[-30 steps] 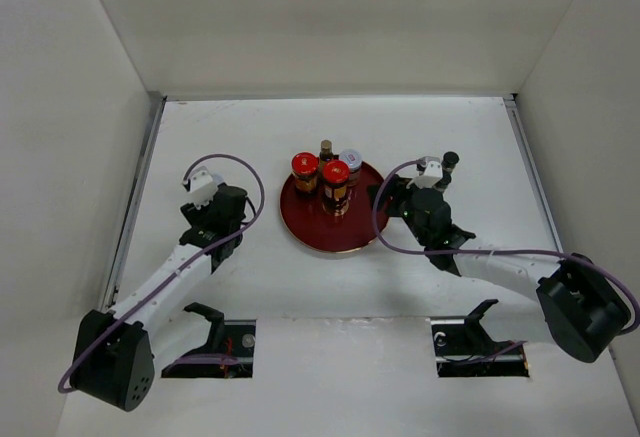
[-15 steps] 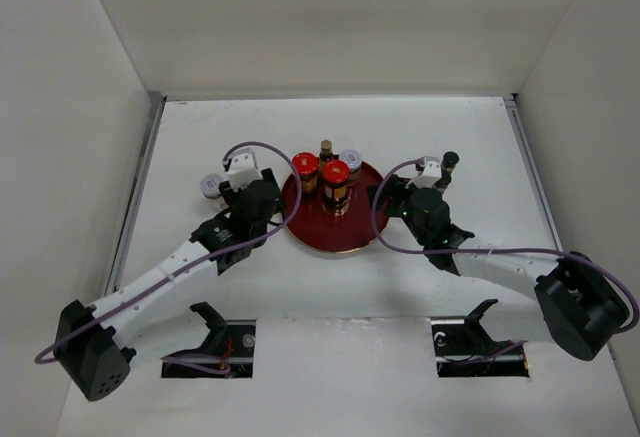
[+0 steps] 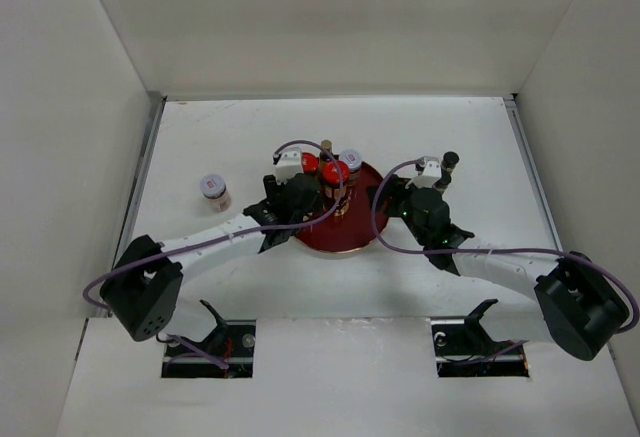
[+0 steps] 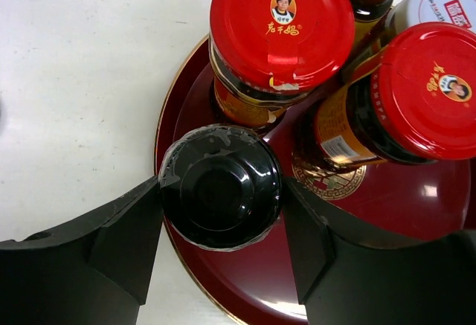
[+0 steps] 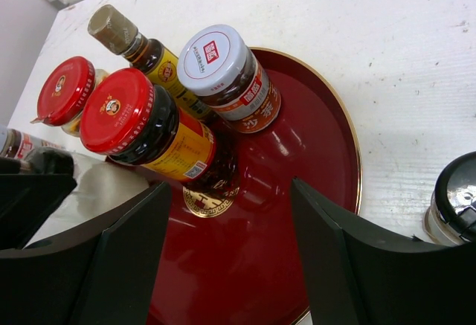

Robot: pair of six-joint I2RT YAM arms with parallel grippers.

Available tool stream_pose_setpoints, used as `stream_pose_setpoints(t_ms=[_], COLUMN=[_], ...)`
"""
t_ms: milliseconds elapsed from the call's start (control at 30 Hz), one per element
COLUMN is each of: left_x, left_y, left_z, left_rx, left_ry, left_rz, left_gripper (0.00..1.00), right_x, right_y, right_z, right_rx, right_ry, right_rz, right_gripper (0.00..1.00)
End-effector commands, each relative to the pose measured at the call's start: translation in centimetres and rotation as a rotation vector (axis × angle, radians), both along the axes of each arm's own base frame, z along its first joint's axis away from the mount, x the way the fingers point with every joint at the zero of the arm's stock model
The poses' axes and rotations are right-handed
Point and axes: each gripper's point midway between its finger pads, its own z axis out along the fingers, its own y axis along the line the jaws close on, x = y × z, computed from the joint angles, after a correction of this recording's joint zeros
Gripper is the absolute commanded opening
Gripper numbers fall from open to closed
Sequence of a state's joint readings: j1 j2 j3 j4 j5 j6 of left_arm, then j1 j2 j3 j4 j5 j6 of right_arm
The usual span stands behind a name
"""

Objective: Organize the condiment bottles

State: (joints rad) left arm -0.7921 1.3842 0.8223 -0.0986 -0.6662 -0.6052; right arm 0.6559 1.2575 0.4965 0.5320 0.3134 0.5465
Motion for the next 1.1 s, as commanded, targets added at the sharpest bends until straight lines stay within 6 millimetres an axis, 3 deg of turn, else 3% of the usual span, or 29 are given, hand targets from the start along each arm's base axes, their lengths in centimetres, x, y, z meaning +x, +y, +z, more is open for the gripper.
stream_pose_setpoints(t_ms=[0,200,367,500,633,800,933,1067], left_x=[2.4,2.5,2.2,1.6,0.4,-1.0,-1.0,0.3], left_y=[-1.4,-1.2,-0.6,-0.2,0.9,5.0,10.4,14.8], left_z=[3.8,2.1,2.1,3.3,5.8,7.6,5.6,3.8], left_rx=[-0.114,-0.071,-0.058,-0.066,-0.092,-0.083,-0.042,-0.105], left_ry=[-0.135,-0.102,-0.099,-0.111,-0.144,-0.191,-0.146,-0.115], left_rz=[0.015,0.018,0.024,0.018,0.021,0.126,0.294,0.429], left_gripper=[0.34,0.53,0.66,0.77,0.83,0.85,0.88,0.9], right_x=[0.7,0.7,0.7,0.6,0.6,0.6,0.7,0.7], right_y=[1.0,1.0,1.0,1.2,1.0,1.0,1.1,1.3], right_z=[3.3,3.2,3.1,2.9,3.1,3.2,3.1,2.8], right_rx=[0.052,0.052,0.051,0.055,0.06,0.058,0.054,0.057], right_ry=[-0.081,-0.078,-0.073,-0.067,-0.075,-0.078,-0.072,-0.064], right_rz=[0.014,0.014,0.015,0.02,0.015,0.015,0.019,0.022], right_gripper=[0.72,0.73,0.74,0.74,0.74,0.74,0.74,0.74])
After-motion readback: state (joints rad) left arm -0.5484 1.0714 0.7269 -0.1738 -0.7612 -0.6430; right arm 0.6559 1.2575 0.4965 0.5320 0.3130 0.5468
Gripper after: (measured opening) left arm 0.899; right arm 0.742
